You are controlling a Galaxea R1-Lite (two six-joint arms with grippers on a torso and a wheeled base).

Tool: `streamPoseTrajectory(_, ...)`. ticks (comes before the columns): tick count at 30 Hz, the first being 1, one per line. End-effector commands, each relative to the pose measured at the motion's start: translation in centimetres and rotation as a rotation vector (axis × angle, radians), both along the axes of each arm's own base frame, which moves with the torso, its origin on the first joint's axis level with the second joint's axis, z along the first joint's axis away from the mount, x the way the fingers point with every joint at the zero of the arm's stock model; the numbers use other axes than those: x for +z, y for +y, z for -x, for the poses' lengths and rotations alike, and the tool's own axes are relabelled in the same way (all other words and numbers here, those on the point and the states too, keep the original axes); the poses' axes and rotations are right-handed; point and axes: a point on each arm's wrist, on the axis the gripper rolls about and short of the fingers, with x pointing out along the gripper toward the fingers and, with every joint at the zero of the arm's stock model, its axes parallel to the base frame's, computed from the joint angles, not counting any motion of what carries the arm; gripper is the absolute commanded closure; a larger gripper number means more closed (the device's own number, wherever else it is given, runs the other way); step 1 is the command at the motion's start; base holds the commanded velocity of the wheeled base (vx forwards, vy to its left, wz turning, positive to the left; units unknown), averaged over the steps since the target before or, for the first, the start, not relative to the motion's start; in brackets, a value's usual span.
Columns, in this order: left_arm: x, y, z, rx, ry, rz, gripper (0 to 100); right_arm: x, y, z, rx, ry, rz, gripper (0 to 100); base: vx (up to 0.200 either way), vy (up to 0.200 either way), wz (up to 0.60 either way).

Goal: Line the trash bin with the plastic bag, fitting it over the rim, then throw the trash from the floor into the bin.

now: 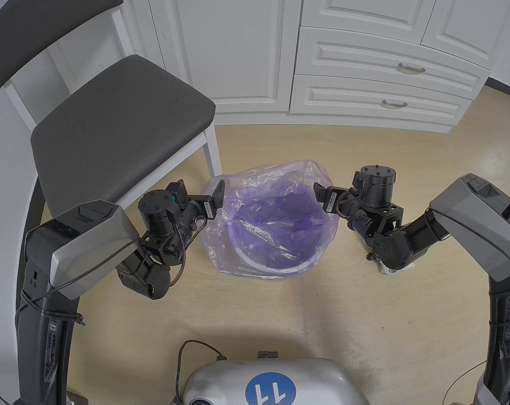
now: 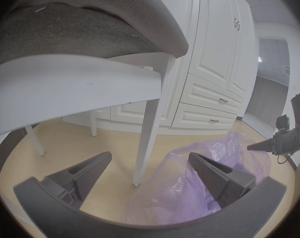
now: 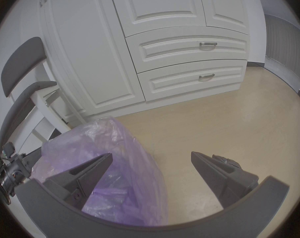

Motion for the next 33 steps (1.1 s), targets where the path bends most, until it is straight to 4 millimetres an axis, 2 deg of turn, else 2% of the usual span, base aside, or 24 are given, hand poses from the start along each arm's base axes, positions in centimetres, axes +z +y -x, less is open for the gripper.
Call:
streamPoseTrajectory(1, -0.1, -0.2, 0.6, -0.011, 0.004, -0.001, 0, -0.2, 0.1, 0.7, 0.029, 0.059, 0.024, 0, 0.0, 0.0, 0.0)
streamPoseTrajectory(4, -0.6, 0.1, 1.6, -0.038, 0.024, -0.016, 0, -0.7, -0.3, -0.2, 0.012, 0.097, 0.031, 0, 0.0, 0.0, 0.0)
streamPoseTrajectory(9, -0.6, 0.4, 3.3, -0.135, 0.052, -0.041, 0, -0.6, -0.5, -0.3, 0.005, 0.102, 0.031, 0, 0.0, 0.0, 0.0)
streamPoseTrajectory(16, -0.7, 0.4, 2.3, -0.122, 0.04, -0.032, 0, -0.9, -0.5, -1.0, -0.017, 0.096, 0.029, 0, 0.0, 0.0, 0.0)
streamPoseTrajectory(23, -1.2, 1.7, 0.9, -0.07, 0.051, -0.031, 0, -1.0, -1.3, -1.8, -0.064, 0.112, 0.04, 0, 0.0, 0.0, 0.0)
streamPoseTrajectory(33, -1.0, 1.6, 0.2, -0.029, 0.038, -0.02, 0, -0.6, -2.2, -2.4, -0.087, 0.097, 0.033, 0, 0.0, 0.0, 0.0)
